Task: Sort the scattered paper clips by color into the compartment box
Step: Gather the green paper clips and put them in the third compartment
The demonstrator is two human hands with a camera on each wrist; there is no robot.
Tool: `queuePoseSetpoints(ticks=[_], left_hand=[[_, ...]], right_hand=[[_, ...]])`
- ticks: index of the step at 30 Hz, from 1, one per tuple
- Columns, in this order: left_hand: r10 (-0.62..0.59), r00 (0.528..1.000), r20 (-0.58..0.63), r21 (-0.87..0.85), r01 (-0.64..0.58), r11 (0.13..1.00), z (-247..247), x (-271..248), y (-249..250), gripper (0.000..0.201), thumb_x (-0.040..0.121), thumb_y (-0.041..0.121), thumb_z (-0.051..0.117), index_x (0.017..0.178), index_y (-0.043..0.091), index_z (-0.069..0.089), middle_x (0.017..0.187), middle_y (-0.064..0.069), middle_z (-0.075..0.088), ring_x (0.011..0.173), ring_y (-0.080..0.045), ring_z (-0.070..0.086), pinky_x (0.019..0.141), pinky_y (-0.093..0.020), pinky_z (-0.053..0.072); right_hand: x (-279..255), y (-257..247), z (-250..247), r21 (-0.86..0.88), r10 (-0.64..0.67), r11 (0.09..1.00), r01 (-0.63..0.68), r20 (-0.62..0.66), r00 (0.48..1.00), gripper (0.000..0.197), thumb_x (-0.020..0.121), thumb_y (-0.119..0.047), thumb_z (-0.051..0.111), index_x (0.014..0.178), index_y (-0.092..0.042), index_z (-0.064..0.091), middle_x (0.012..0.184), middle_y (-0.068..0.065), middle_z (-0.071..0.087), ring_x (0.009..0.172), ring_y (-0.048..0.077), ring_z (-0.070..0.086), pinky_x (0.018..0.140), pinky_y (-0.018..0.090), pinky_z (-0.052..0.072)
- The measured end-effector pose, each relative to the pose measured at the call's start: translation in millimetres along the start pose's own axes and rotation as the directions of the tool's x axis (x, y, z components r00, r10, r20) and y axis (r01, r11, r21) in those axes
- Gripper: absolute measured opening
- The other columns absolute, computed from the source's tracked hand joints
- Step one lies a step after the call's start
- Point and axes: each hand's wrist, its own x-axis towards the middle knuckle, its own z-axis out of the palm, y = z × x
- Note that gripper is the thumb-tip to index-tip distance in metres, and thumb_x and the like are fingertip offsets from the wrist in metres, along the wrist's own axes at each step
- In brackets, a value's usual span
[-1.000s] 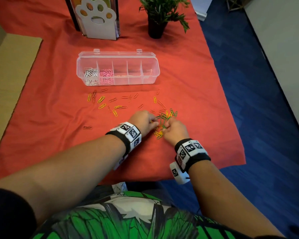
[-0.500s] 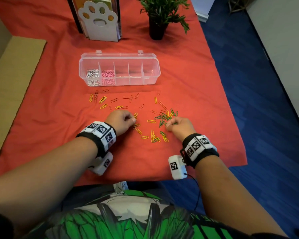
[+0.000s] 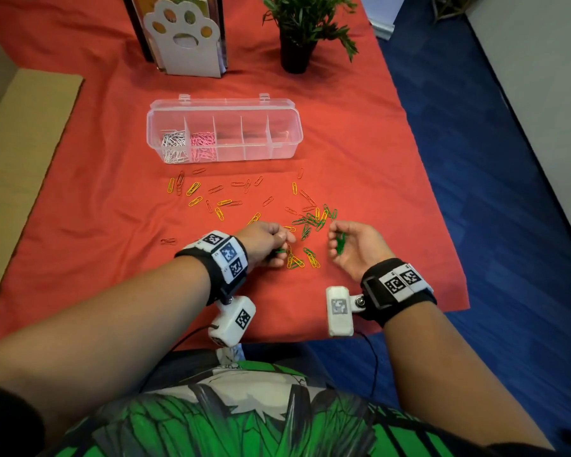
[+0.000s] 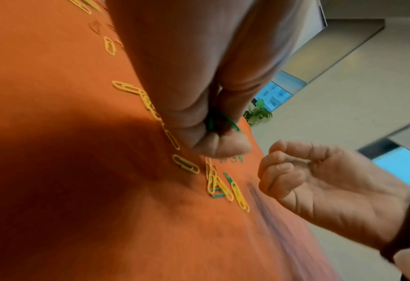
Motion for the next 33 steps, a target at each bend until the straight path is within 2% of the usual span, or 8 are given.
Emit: queuePoseSetpoints(ticks=[2, 5, 8, 10, 16, 25, 29, 33], left_hand=[[0.088, 0.995, -0.05, 0.237, -0.073, 0.969, 4.0, 4.2, -2.8, 0.028, 0.094, 0.026, 0.048, 0.07, 0.017, 0.058, 0.057, 0.0, 0.046, 0.037, -0.005, 0.042, 0.045, -0.021, 0.037], [0.26, 0.961, -0.088, 0.621, -0.151, 0.769, 7.7, 6.2, -3.7, 0.024, 0.082, 0.039, 0.063, 0.072, 0.018, 0.065, 0.065, -0.003, 0.062, 0.057, -0.014, 0.051, 0.057, -0.024, 0.038], [0.342, 0.94, 0.005, 0.818, -0.201, 0.539, 11.6, 6.6, -4.4, 0.02, 0.078, 0.034, 0.068, 0.089, 0.018, 0.071, 0.09, -0.005, 0.071, 0.087, -0.02, 0.062, 0.07, -0.024, 0.04], [0.367, 0.93, -0.003, 0.852, -0.19, 0.488, 8.0, 8.2, -6.3, 0.016, 0.079, 0.027, 0.067, 0.092, 0.018, 0.07, 0.098, -0.006, 0.071, 0.096, -0.022, 0.063, 0.077, -0.025, 0.042], [0.423, 0.894, -0.146, 0.809, -0.138, 0.571, -12.3, 8.5, -5.6, 0.02, 0.079, 0.011, 0.06, 0.093, 0.018, 0.072, 0.101, -0.009, 0.07, 0.098, -0.026, 0.063, 0.081, -0.024, 0.044], [0.365, 0.916, 0.165, 0.907, -0.286, 0.308, 8.7, 5.7, -15.1, 0.022, 0.084, 0.025, 0.059, 0.104, 0.019, 0.068, 0.108, -0.009, 0.063, 0.104, -0.028, 0.059, 0.089, -0.032, 0.046], [0.385, 0.913, 0.133, 0.925, -0.254, 0.282, -5.7, 5.9, -17.8, 0.02, 0.087, 0.019, 0.05, 0.099, 0.011, 0.064, 0.108, -0.013, 0.061, 0.104, -0.031, 0.057, 0.09, -0.033, 0.043], [0.409, 0.912, -0.035, 0.911, -0.139, 0.388, -23.4, 8.6, -15.4, 0.024, 0.085, 0.011, 0.048, 0.103, 0.01, 0.064, 0.111, -0.017, 0.06, 0.105, -0.034, 0.058, 0.092, -0.037, 0.046]], right_hand=[[5.1, 8.1, -2.9, -0.34, -0.099, 0.938, 0.066, -0.081, 0.992, 0.019, 0.087, -0.011, 0.048, 0.069, -0.018, 0.052, 0.061, -0.004, 0.042, 0.042, 0.006, 0.032, 0.039, 0.017, 0.025], [7.5, 22.0, -3.1, -0.816, -0.26, 0.563, 0.128, -0.028, 0.965, 0.022, 0.084, -0.011, 0.058, 0.065, -0.021, 0.051, 0.062, -0.006, 0.049, 0.05, 0.007, 0.047, 0.05, 0.021, 0.037], [4.5, 36.2, 1.8, -0.947, -0.319, 0.279, 0.157, 0.062, 0.946, 0.016, 0.081, -0.015, 0.059, 0.072, -0.023, 0.05, 0.071, -0.004, 0.054, 0.075, 0.017, 0.051, 0.071, 0.026, 0.039], [1.9, 39.1, 0.9, -0.97, -0.357, 0.186, 0.155, 0.08, 0.931, 0.012, 0.079, -0.006, 0.054, 0.081, -0.018, 0.055, 0.088, 0.006, 0.06, 0.085, 0.023, 0.055, 0.075, 0.026, 0.039], [2.7, 28.7, -7.1, -0.983, -0.422, 0.152, 0.106, 0.032, 0.906, 0.026, 0.071, 0.002, 0.046, 0.086, -0.014, 0.06, 0.097, 0.011, 0.053, 0.094, 0.031, 0.057, 0.083, 0.03, 0.046], [7.0, 37.9, 12.0, -0.972, -0.451, -0.069, 0.223, 0.23, 0.862, 0.018, 0.08, -0.015, 0.06, 0.097, -0.009, 0.059, 0.104, 0.015, 0.053, 0.101, 0.032, 0.054, 0.088, 0.035, 0.045], [7.2, 37.7, 11.0, -0.972, -0.443, -0.142, 0.188, 0.232, 0.866, 0.019, 0.085, -0.017, 0.053, 0.1, -0.004, 0.056, 0.107, 0.016, 0.051, 0.103, 0.034, 0.053, 0.089, 0.038, 0.046], [9.2, 37.4, 11.0, -0.975, -0.435, -0.171, 0.145, 0.207, 0.876, 0.023, 0.089, -0.015, 0.046, 0.104, -0.001, 0.056, 0.108, 0.017, 0.053, 0.104, 0.036, 0.053, 0.09, 0.04, 0.046]])
